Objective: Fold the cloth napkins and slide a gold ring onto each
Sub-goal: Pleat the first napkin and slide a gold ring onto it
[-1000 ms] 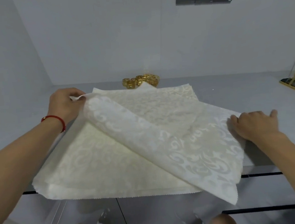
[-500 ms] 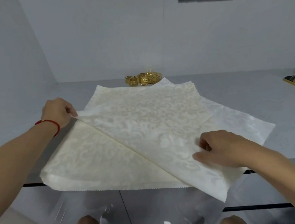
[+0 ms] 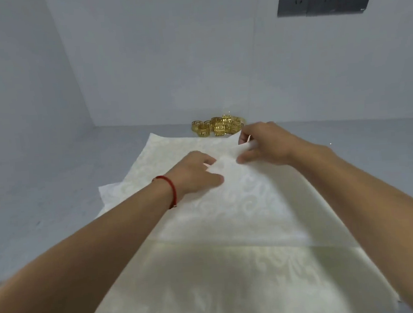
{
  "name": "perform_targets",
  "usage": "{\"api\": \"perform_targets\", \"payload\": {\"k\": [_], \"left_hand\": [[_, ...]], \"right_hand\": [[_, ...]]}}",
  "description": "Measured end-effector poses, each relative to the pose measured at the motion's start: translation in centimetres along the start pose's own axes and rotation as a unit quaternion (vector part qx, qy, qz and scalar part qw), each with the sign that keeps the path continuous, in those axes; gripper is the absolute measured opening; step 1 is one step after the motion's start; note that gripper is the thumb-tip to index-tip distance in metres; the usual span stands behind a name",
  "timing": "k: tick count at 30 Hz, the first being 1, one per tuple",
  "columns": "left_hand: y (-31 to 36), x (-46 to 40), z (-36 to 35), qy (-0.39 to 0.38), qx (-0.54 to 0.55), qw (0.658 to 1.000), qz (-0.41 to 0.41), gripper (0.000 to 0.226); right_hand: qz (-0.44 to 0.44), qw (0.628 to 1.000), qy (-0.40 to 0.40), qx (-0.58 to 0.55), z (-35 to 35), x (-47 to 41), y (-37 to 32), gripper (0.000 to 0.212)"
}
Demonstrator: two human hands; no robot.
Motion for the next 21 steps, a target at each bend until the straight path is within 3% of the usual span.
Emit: {"api": "perform_targets", "payload": {"k": [1, 3, 5, 10, 14, 18, 21], "left_hand": [[0.3, -1.3, 0.5, 0.019, -0.033, 0.999, -0.007, 0.026], [0.5, -4.2, 0.8, 0.026, -0.095, 0.995, -0.013, 0.017], [0.7, -6.6, 0.9, 0.038, -0.139, 0.990, -0.008, 0.031], [0.1, -12.7, 0.4, 0.099, -0.148, 0.984, 0.008, 0.036], [0.2, -15.7, 0.1, 0.153, -0.173, 0.973, 0.008, 0.029], [0.0, -18.8, -0.1, 0.202, -0.187, 0.961, 0.008, 0.014], [-1.2, -20.3, -0.3, 0.214, -0.192, 0.958, 0.018, 0.018]], "right_hand": [[-0.026, 0.999, 0.007, -0.021, -0.8, -1.3, 1.5, 0.041], [-0.085, 0.993, 0.016, -0.078, -2.4, -2.8, 4.9, 0.055], [-0.139, 0.981, 0.008, -0.133, -4.0, -3.4, 7.8, 0.061], [-0.196, 0.961, 0.048, -0.191, -6.2, -5.3, 13.0, 0.043], [-0.214, 0.960, 0.107, -0.146, -5.5, -7.8, 14.6, 0.026], [-0.258, 0.953, 0.109, -0.115, -6.6, -10.2, 16.2, 0.022], [-0.263, 0.957, 0.108, -0.053, -7.4, -11.4, 16.7, 0.019]]}}
Point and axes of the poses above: each hand's wrist, its own x-axis away from the middle knuckle, its own z-axis out of the back of the hand, y = z × x, the point moved 10 cm from there along -x, towards the middle knuckle, and after that the axes turned 10 degrees about x, right-handed, at the moved point
